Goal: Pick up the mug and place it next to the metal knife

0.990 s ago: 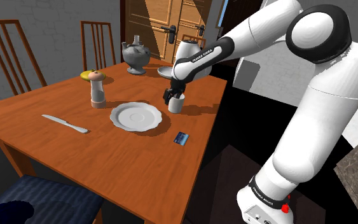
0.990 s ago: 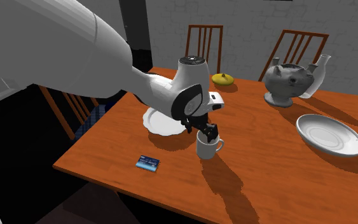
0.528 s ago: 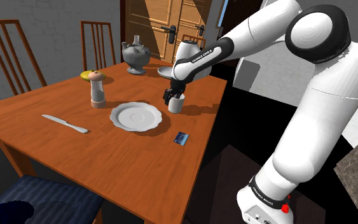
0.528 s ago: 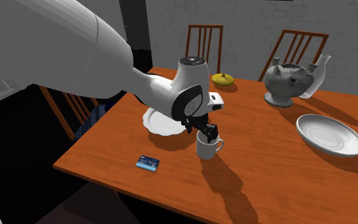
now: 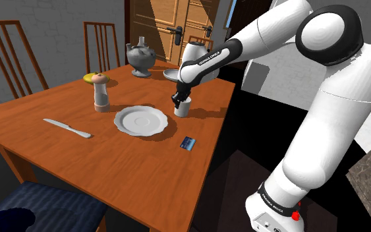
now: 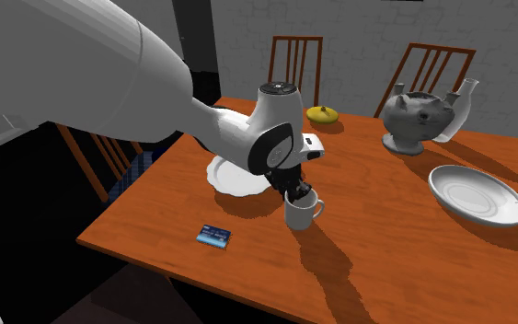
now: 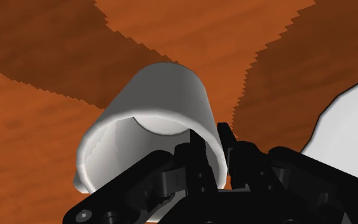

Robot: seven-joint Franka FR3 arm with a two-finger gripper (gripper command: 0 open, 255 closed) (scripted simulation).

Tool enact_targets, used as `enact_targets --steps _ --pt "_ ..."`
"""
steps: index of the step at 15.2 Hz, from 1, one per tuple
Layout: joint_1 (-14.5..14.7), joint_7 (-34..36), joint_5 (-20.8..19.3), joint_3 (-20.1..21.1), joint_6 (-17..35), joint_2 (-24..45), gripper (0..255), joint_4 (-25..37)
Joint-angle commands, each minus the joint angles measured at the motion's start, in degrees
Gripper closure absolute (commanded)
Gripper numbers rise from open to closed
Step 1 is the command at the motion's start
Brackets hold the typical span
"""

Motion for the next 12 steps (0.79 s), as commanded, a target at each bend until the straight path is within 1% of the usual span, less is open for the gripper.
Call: enact_targets --steps 1,2,12 --pt "0.0 0.0 0.0 0.0 0.0 0.0 255 0.0" --pt "0.0 0.0 0.0 0.0 0.0 0.0 255 0.0" --pt "0.0 -0.8 0.8 0.2 -7.2 -4.4 255 2.8"
